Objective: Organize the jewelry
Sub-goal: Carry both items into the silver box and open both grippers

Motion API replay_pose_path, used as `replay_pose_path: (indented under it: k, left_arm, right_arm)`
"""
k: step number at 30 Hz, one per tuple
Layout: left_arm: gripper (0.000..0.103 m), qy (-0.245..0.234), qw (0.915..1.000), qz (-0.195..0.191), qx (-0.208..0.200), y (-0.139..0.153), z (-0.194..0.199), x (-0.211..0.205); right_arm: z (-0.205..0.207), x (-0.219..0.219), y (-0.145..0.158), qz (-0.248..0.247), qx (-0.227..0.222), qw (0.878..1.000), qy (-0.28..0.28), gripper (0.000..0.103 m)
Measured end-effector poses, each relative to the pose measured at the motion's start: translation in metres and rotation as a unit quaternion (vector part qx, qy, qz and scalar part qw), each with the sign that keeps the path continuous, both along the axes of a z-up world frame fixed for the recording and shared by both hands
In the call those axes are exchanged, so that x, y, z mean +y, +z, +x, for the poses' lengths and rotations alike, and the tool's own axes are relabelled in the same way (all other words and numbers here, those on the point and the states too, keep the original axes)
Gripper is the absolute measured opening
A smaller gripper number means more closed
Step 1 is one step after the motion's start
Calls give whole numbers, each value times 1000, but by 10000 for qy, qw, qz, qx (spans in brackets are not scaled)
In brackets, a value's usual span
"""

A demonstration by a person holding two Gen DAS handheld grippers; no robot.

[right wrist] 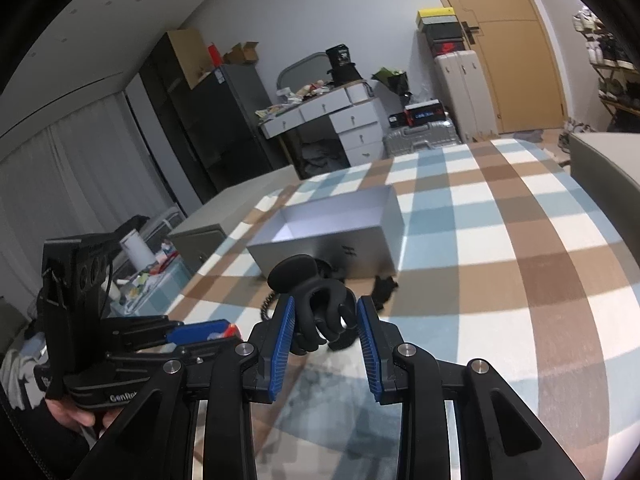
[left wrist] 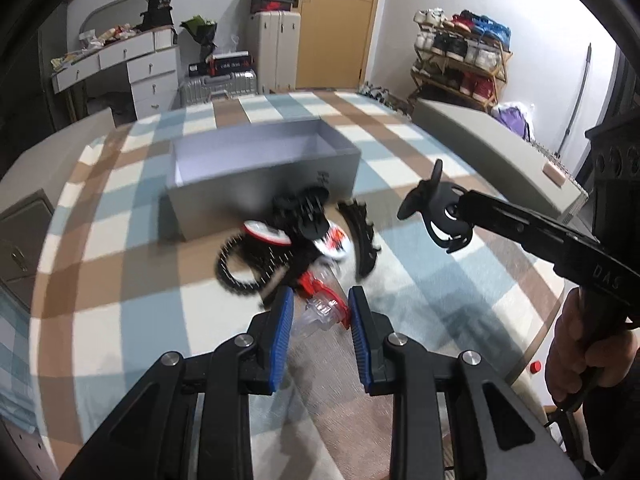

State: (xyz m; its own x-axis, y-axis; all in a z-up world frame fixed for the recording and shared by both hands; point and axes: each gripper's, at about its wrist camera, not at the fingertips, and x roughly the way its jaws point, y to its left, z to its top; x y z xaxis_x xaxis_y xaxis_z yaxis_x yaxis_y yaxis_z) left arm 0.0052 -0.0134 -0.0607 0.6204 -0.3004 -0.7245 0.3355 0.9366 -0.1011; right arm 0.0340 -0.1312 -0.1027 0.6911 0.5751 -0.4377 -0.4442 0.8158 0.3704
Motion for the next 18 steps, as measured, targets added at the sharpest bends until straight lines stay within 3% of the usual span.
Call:
replay_pose_path:
  k: [9, 18]
  left_arm:
    - [23, 79, 9992, -25, -382, 26, 38, 16]
    - [23, 284, 9988, -273, -294, 25, 90, 33]
  right_arm:
    - [38, 9, 33, 205, -193, 9993, 235, 31]
    - [96, 31, 49, 231, -173, 9987, 431, 31]
